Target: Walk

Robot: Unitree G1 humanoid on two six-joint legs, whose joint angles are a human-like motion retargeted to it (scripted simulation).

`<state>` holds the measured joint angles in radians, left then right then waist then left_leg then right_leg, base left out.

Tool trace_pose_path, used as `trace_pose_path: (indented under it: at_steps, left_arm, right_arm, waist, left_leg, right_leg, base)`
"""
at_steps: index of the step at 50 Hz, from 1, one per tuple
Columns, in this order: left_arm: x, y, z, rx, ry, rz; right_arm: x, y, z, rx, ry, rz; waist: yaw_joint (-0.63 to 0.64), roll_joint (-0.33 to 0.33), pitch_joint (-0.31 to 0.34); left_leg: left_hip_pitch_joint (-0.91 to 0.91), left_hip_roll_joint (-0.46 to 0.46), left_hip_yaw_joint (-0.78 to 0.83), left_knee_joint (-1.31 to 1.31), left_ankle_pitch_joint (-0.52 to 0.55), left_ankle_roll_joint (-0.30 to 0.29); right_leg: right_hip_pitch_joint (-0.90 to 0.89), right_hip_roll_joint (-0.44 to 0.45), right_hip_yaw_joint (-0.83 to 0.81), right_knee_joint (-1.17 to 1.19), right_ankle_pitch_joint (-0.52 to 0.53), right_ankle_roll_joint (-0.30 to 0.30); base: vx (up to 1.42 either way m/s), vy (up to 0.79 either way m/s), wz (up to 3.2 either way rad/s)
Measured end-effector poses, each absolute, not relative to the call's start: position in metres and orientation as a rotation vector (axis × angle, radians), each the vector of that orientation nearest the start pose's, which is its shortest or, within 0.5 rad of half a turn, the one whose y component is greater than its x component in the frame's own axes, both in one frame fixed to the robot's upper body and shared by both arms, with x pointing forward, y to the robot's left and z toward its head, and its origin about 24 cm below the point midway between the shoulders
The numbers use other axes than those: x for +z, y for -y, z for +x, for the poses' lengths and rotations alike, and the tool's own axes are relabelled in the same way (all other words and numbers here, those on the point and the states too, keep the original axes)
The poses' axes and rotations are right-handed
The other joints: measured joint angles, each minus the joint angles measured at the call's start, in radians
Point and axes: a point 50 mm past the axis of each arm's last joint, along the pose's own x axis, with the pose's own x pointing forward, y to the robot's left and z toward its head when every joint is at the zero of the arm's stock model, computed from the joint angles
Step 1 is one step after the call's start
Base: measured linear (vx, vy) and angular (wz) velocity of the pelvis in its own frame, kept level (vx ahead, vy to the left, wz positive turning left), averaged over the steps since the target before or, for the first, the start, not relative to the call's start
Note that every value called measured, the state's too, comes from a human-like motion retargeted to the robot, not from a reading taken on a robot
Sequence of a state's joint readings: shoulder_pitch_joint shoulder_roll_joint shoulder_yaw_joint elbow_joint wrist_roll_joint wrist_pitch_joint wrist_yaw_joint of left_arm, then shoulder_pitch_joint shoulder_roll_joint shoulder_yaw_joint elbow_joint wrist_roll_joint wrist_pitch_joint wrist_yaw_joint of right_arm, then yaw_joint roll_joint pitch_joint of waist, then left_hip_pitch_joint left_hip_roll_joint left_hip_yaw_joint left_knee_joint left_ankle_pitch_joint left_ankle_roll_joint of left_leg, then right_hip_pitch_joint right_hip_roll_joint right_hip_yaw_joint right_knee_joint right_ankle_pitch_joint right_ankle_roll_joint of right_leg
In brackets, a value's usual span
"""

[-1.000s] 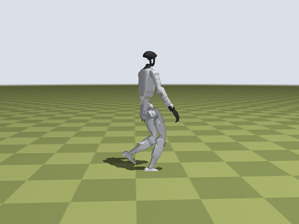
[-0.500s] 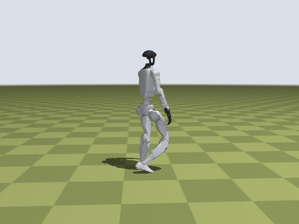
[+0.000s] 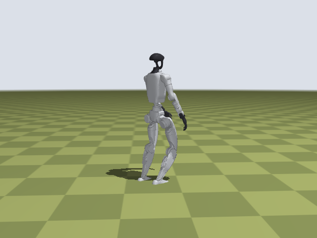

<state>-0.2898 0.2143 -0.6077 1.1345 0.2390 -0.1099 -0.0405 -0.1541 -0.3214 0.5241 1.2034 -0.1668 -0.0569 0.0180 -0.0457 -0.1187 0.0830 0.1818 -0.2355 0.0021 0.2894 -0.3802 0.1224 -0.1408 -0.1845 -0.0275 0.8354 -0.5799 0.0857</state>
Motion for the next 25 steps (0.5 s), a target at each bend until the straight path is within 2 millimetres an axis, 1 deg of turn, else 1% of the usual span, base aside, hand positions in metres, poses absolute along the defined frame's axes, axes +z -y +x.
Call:
trace_pose_path:
  at_steps: [2,3,4,6,7,8,10,13,15,17,19,21,22,23,25]
  left_arm:
    - [-0.141,-0.168,0.174,-0.606,-0.884,0.797]
    - [-0.149,-0.178,0.156,-0.609,-0.956,0.8]
    - [-0.155,-0.185,0.138,-0.614,-1.025,0.798]
    - [-0.165,-0.199,0.103,-0.621,-1.156,0.787]
    - [-0.168,-0.206,0.086,-0.621,-1.217,0.78]
    - [-0.169,-0.215,0.071,-0.617,-1.273,0.77]
    - [-0.172,-0.224,0.042,-0.62,-1.367,0.745]
    - [-0.171,-0.233,0.012,-0.612,-1.455,0.709]
    - [-0.17,-0.241,0.003,-0.596,-1.483,0.69]
    - [-0.17,-0.24,-0.002,-0.591,-1.494,0.682]
    - [-0.17,-0.241,0.0,-0.576,-1.485,0.684]
    - [-0.17,-0.238,0.01,-0.556,-1.45,0.69]
    - [-0.17,-0.237,0.02,-0.541,-1.423,0.697]
    - [-0.17,-0.236,0.033,-0.521,-1.387,0.708]
    - [-0.169,-0.231,0.051,-0.495,-1.327,0.714]
  right_arm:
    - [-0.14,0.219,0.16,0.41,-0.992,-0.768]
    - [-0.138,0.216,0.166,0.425,-0.967,-0.776]
    - [-0.136,0.213,0.171,0.434,-0.943,-0.781]
    - [-0.131,0.208,0.181,0.447,-0.895,-0.787]
    - [-0.128,0.205,0.186,0.455,-0.868,-0.789]
    - [-0.125,0.201,0.192,0.466,-0.841,-0.793]
    - [-0.122,0.197,0.196,0.474,-0.809,-0.794]
    - [-0.119,0.192,0.202,0.479,-0.766,-0.796]
    - [-0.115,0.187,0.209,0.483,-0.736,-0.801]
    - [-0.116,0.185,0.208,0.485,-0.734,-0.802]
    - [-0.118,0.185,0.205,0.483,-0.743,-0.806]
    - [-0.123,0.186,0.198,0.483,-0.771,-0.806]
    - [-0.125,0.186,0.194,0.482,-0.786,-0.806]
    - [-0.126,0.188,0.193,0.477,-0.798,-0.806]
    - [-0.134,0.189,0.179,0.484,-0.849,-0.8]
  waist:
    - [0.013,0.01,0.006]
    - [0.016,0.044,-0.003]
    - [0.021,0.055,0.002]
    - [0.03,0.054,0.023]
    - [0.031,0.063,0.023]
    - [0.029,0.086,0.006]
    - [0.03,0.096,0.024]
    - [0.028,0.102,0.041]
    - [0.025,0.126,-0.001]
    - [0.024,0.127,0.02]
    - [0.022,0.128,0.032]
    - [0.02,0.128,0.038]
    - [0.02,0.131,0.032]
    - [0.021,0.139,0.009]
    - [0.018,0.142,0.017]
  left_leg:
    - [-0.017,0.018,0.01,0.06,-0.027,-0.001]
    - [-0.036,0.062,0.013,0.096,-0.053,-0.007]
    - [-0.046,0.077,0.02,0.129,-0.066,-0.009]
    - [-0.056,0.081,0.035,0.186,-0.079,-0.011]
    - [-0.064,0.094,0.04,0.201,-0.085,-0.013]
    - [-0.076,0.125,0.042,0.197,-0.089,-0.019]
    - [-0.087,0.141,0.056,0.242,-0.096,-0.025]
    - [-0.104,0.155,0.073,0.293,-0.116,-0.031]
    - [-0.136,0.189,0.075,0.256,-0.11,-0.038]
    - [-0.145,0.199,0.086,0.31,-0.127,-0.042]
    - [-0.159,0.209,0.091,0.35,-0.149,-0.044]
    - [-0.175,0.218,0.094,0.381,-0.166,-0.046]
    - [-0.189,0.225,0.093,0.385,-0.171,-0.047]
    - [-0.211,0.235,0.09,0.367,-0.167,-0.049]
    - [-0.228,0.249,0.091,0.412,-0.177,-0.052]
  right_leg:
    - [0.026,0.018,-0.007,-0.03,0.005,0.0]
    - [0.053,0.066,-0.023,-0.101,0.032,-0.007]
    - [0.065,0.08,-0.027,-0.114,0.04,-0.008]
    - [0.072,0.08,-0.024,-0.094,0.035,-0.005]
    - [0.078,0.093,-0.025,-0.114,0.043,-0.006]
    - [0.091,0.128,-0.031,-0.183,0.072,-0.011]
    - [0.097,0.138,-0.032,-0.176,0.076,-0.011]
    - [0.093,0.149,-0.029,-0.161,0.065,-0.01]
    - [0.09,0.189,-0.031,-0.271,0.109,-0.016]
    - [0.085,0.191,-0.03,-0.229,0.093,-0.018]
    - [0.077,0.196,-0.031,-0.203,0.075,-0.022]
    - [0.067,0.203,-0.032,-0.186,0.062,-0.028]
    - [0.061,0.21,-0.034,-0.198,0.065,-0.032]
    - [0.053,0.224,-0.036,-0.247,0.084,-0.037]
    - [0.047,0.231,-0.039,-0.223,0.078,-0.045]
  base:
    - [0.13,-0.05,-0.2]
    - [0.14,-0.05,-0.22]
    - [0.08,-0.06,-0.25]
    - [0.02,-0.06,-0.27]
    - [0.1,-0.06,-0.27]
    - [0.09,-0.06,-0.28]
    - [0.0,-0.07,-0.28]
    - [0.0,-0.07,-0.25]
    - [0.06,-0.06,-0.19]
    - [-0.06,-0.07,-0.13]
    - [-0.06,-0.06,-0.04]
    - [-0.04,-0.06,0.03]
    - [0.01,-0.06,0.09]
    - [0.0,-0.06,0.1]
    - [-0.07,-0.06,0.1]
